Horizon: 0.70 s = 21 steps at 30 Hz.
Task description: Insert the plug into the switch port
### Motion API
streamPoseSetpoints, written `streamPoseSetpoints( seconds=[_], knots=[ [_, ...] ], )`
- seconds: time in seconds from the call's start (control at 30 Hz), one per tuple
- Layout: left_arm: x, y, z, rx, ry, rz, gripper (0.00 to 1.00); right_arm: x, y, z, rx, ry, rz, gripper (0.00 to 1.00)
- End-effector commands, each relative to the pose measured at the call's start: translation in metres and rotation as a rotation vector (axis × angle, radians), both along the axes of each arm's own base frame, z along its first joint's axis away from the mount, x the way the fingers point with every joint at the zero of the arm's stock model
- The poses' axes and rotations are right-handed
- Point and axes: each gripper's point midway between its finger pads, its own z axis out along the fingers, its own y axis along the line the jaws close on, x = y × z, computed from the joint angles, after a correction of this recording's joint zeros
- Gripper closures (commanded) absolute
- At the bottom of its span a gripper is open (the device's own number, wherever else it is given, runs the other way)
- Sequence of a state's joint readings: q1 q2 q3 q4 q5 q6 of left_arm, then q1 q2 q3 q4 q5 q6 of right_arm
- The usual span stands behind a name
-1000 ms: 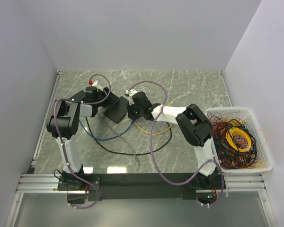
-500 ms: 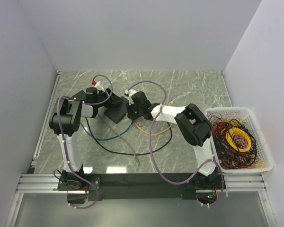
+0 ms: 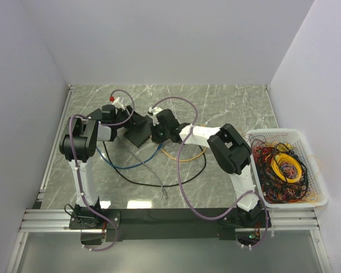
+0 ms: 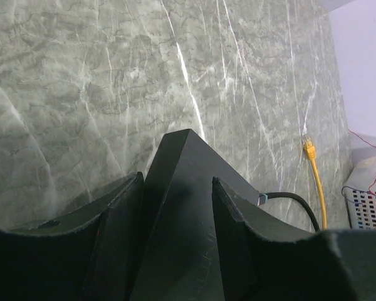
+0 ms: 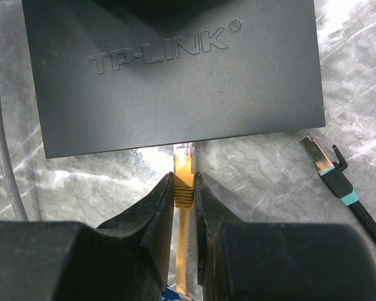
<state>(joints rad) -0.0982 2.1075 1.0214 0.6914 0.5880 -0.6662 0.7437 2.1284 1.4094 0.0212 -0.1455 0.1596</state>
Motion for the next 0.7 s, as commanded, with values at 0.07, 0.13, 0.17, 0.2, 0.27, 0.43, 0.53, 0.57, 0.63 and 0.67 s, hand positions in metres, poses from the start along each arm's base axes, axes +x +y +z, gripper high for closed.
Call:
streamPoseSetpoints(
  seconds=[0.07, 0.13, 0.17, 0.2, 0.27, 0.43, 0.53, 0.57, 0.63, 0.67],
  knots=[
    [-0.018, -0.026, -0.005, -0.016, 0.028, -0.119, 0.48, 0.013, 0.025, 0.036, 0.103, -0.078, 0.007, 1.00],
    [-0.019, -0.029, -0.007, 0.013, 0.028, -0.125, 0.49, 0.016, 0.028, 0.047, 0.119, -0.085, 0.005, 1.00],
    [-0.018, -0.029, -0.010, 0.030, 0.031, -0.114, 0.49, 0.017, 0.028, 0.050, 0.126, -0.090, 0.006, 1.00],
    [-0.016, -0.030, -0.010, 0.046, 0.022, -0.118, 0.50, 0.017, 0.029, 0.053, 0.131, -0.091, 0.007, 1.00],
    [-0.017, -0.033, -0.012, 0.068, 0.029, -0.115, 0.50, 0.018, 0.032, 0.059, 0.142, -0.097, 0.010, 1.00],
    [-0.018, -0.035, -0.017, 0.082, 0.036, -0.110, 0.53, 0.021, 0.034, 0.066, 0.156, -0.104, 0.007, 1.00],
    [-0.016, -0.034, -0.021, 0.088, 0.043, -0.106, 0.54, 0.022, 0.036, 0.066, 0.154, -0.105, 0.006, 1.00],
    [-0.016, -0.034, -0.023, 0.089, 0.049, -0.106, 0.54, 0.024, 0.036, 0.066, 0.154, -0.105, 0.004, 1.00],
    [-0.016, -0.034, -0.024, 0.088, 0.052, -0.104, 0.55, 0.025, 0.038, 0.063, 0.153, -0.100, 0.004, 1.00],
    [-0.015, -0.034, -0.023, 0.088, 0.050, -0.104, 0.55, 0.025, 0.039, 0.061, 0.154, -0.095, 0.005, 1.00]
  ],
)
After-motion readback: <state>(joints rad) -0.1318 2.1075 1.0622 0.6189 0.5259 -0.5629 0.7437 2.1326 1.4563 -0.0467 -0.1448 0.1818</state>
